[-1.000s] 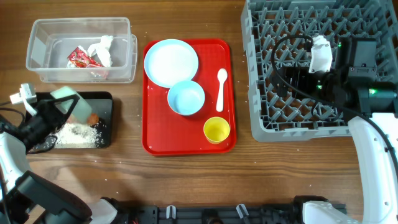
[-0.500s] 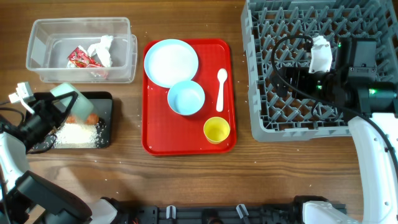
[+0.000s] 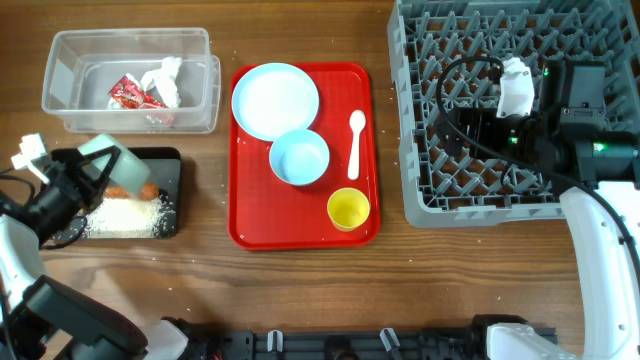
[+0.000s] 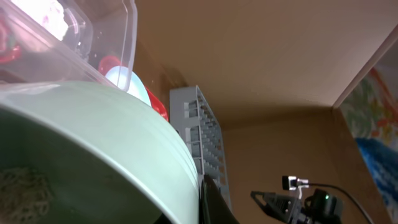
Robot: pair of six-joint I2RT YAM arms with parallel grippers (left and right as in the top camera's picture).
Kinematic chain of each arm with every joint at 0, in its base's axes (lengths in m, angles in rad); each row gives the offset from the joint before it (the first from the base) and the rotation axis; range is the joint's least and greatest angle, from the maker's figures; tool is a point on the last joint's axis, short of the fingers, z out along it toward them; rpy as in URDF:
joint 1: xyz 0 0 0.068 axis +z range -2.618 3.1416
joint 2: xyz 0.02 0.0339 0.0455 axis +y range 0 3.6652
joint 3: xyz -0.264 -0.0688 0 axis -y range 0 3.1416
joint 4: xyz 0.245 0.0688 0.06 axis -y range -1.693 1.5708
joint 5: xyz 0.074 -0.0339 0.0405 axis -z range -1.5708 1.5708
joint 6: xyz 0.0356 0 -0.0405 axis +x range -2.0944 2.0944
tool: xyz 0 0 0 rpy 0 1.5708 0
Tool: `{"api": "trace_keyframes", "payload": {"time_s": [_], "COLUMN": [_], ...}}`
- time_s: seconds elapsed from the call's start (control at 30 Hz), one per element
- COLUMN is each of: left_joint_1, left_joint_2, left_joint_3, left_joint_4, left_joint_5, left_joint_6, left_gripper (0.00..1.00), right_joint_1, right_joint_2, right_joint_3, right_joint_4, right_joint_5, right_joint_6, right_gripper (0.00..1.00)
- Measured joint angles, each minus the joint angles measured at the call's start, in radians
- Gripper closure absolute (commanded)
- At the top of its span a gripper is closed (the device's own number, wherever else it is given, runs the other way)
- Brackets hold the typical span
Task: Sort waste into correct bins and load items into the dishwasher rack
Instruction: 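Tip the green bowl over the black tray to pour out the rice, then carry the green bowl back and set it on the red tray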
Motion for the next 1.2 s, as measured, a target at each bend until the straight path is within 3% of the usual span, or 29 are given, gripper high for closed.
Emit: {"api": "trace_keyframes", "payload": {"time_s": [0.23,1.0,1.2], "left_joint_1": [0.072,0.075,0.088], "left_joint_2": [0.000,0.000,0.000], "left_joint_3": [0.000,0.000,-0.001], "left_joint_4": [0.002,-0.002,-0.016], "left_joint_5": [0.000,0.020,-0.028], "left_joint_6": [-0.069,-0.170,-0.253], "left_gripper": [0.96,0.96,0.96], "right_joint_1": [0.000,0.000,0.000], "right_joint_2": [0.000,0.000,0.000], "right_joint_3": [0.000,0.000,0.000], "right_joint_4": [-0.001,-0.005,-0.005], "right_joint_5": [0.000,0.000,0.000], "right_joint_6": [0.000,0.000,0.000], "right_gripper": [0.00,0.00,0.00]}}
